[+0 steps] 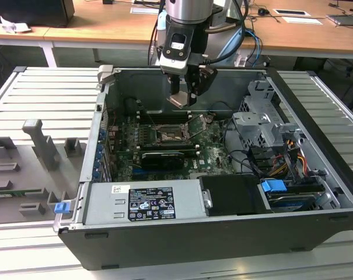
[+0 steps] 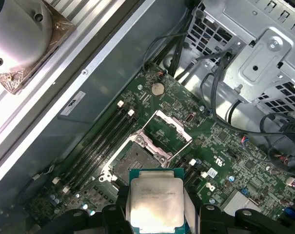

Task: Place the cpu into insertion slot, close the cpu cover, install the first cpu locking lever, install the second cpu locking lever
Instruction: 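Place the cpu into insertion slot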

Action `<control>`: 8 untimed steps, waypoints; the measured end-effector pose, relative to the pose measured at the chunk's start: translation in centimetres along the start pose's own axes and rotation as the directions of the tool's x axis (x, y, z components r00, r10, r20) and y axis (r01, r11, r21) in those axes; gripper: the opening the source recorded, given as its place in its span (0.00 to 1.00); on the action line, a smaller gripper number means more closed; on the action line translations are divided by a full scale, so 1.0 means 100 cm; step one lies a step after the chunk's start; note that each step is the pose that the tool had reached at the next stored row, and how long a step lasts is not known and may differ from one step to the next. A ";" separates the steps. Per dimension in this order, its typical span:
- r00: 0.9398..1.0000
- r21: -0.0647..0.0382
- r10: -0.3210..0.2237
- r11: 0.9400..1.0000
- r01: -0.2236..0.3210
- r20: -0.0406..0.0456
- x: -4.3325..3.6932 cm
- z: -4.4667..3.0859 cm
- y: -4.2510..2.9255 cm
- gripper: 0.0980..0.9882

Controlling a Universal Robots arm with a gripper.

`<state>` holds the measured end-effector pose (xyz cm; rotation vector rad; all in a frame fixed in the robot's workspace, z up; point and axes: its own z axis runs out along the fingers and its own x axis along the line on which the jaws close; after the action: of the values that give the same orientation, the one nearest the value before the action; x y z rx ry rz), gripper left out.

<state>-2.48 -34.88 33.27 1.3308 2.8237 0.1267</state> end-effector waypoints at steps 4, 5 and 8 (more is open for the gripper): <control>1.000 0.000 0.006 1.000 -0.006 0.000 0.0000 0.0003 0.0000 0.48; 1.000 0.000 0.009 1.000 -0.009 0.001 0.0000 0.0003 0.0000 0.48; 1.000 -0.001 0.029 1.000 -0.029 0.002 0.0000 0.0005 0.0000 0.48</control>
<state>-2.48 -34.88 33.22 1.3719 2.8026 0.1264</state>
